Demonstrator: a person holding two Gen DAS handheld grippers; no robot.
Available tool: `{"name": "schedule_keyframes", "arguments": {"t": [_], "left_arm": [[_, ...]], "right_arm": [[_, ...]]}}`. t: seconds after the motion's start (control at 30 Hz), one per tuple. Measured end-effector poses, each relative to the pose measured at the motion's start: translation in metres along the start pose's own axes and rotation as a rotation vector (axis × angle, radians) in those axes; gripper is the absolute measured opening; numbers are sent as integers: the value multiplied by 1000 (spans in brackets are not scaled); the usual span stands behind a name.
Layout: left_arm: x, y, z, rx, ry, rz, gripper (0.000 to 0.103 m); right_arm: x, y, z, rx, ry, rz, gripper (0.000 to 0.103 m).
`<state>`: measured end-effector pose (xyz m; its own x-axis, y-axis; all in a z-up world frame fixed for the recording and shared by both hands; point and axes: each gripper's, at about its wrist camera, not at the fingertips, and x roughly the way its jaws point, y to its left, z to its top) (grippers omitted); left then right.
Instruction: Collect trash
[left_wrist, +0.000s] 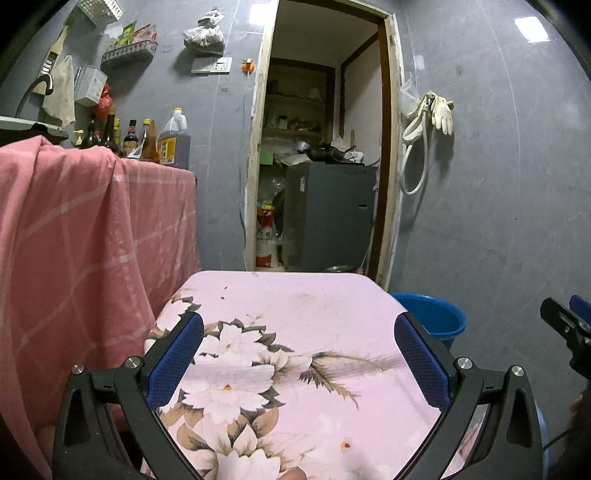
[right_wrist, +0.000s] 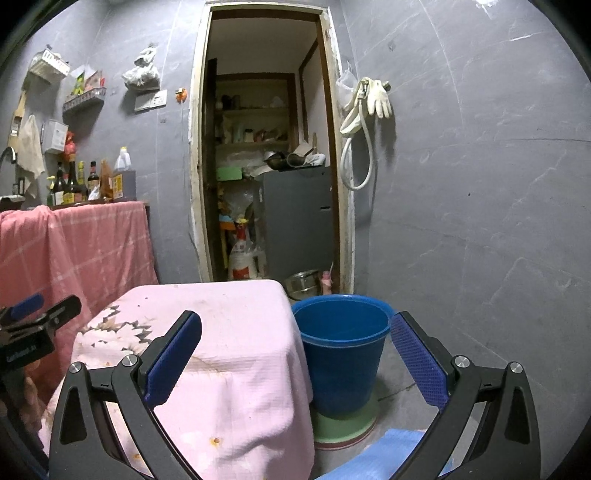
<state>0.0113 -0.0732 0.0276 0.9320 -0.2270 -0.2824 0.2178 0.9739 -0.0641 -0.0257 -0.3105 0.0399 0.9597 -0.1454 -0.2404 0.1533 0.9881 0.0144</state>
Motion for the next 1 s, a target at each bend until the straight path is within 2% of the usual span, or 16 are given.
{"name": "schedule_keyframes", "arguments": {"t": [0.33, 1.0], "left_arm": [[0, 2, -15, 2, 7, 36, 101], [-1, 7, -22, -7, 1, 56, 101]], "right_arm": [[5, 3, -10, -27, 21, -13, 103], [6, 6, -15, -34, 40, -22, 103]]}}
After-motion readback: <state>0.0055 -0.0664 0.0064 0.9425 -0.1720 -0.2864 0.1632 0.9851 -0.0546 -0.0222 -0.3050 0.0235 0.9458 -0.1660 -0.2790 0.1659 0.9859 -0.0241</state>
